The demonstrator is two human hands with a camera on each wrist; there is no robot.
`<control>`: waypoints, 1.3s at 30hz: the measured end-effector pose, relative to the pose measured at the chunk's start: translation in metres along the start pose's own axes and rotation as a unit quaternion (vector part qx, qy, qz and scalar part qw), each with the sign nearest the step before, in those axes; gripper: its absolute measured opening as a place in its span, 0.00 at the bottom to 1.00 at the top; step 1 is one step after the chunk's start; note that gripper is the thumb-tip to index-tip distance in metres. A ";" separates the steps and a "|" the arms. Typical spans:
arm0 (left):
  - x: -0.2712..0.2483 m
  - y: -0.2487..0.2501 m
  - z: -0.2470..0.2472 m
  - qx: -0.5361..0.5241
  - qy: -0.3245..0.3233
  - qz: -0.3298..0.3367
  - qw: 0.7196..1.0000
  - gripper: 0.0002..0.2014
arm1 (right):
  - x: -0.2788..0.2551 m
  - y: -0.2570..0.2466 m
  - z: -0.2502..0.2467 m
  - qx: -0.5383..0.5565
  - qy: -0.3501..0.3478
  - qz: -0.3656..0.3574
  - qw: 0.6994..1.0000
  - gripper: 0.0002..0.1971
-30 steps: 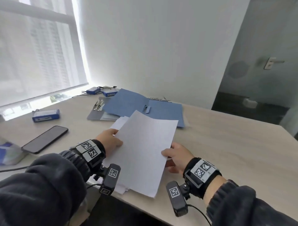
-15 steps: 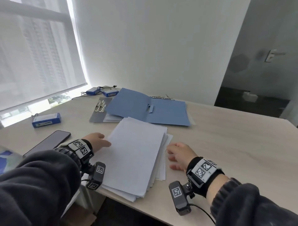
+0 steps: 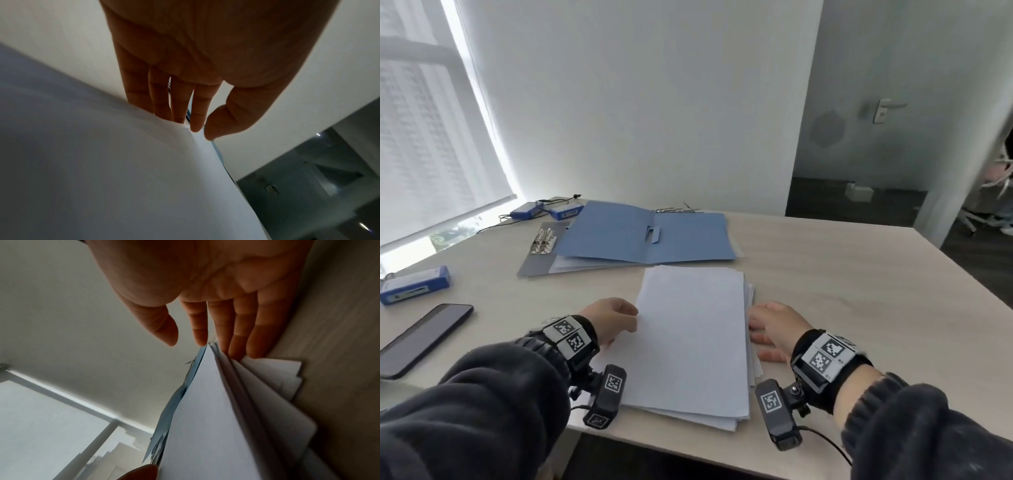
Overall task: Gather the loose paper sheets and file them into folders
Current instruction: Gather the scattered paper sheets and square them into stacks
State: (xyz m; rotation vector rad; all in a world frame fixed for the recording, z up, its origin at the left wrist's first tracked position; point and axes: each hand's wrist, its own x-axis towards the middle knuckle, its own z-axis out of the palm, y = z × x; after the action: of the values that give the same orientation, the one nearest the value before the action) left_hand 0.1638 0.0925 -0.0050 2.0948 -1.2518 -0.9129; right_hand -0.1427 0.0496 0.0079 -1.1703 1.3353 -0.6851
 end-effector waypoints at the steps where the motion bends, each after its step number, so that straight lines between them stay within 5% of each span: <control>1: 0.001 0.010 0.015 -0.012 -0.012 0.013 1.000 0.15 | -0.002 0.003 -0.016 0.003 0.015 0.002 1.000 0.06; 11: 0.008 0.119 0.171 -0.144 -0.149 0.084 0.975 0.24 | -0.008 0.044 -0.193 0.102 0.154 0.019 0.983 0.12; 17: 0.022 0.175 0.231 -0.153 -0.198 0.089 0.964 0.27 | 0.005 0.057 -0.263 0.101 0.189 0.042 0.976 0.03; 26: 0.047 0.212 0.259 -0.175 -0.184 0.076 0.964 0.25 | 0.033 0.046 -0.294 0.068 0.223 0.103 0.967 0.18; 39: 0.043 0.201 0.253 -0.125 -0.137 0.092 0.978 0.14 | 0.027 0.056 -0.302 0.134 0.189 0.047 0.972 0.06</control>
State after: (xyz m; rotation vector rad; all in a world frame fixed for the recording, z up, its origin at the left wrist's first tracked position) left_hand -0.1246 -0.0577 -0.0315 1.6696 -1.3611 -1.2346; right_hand -0.4399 -0.0308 -0.0065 -0.7778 1.5443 -1.0201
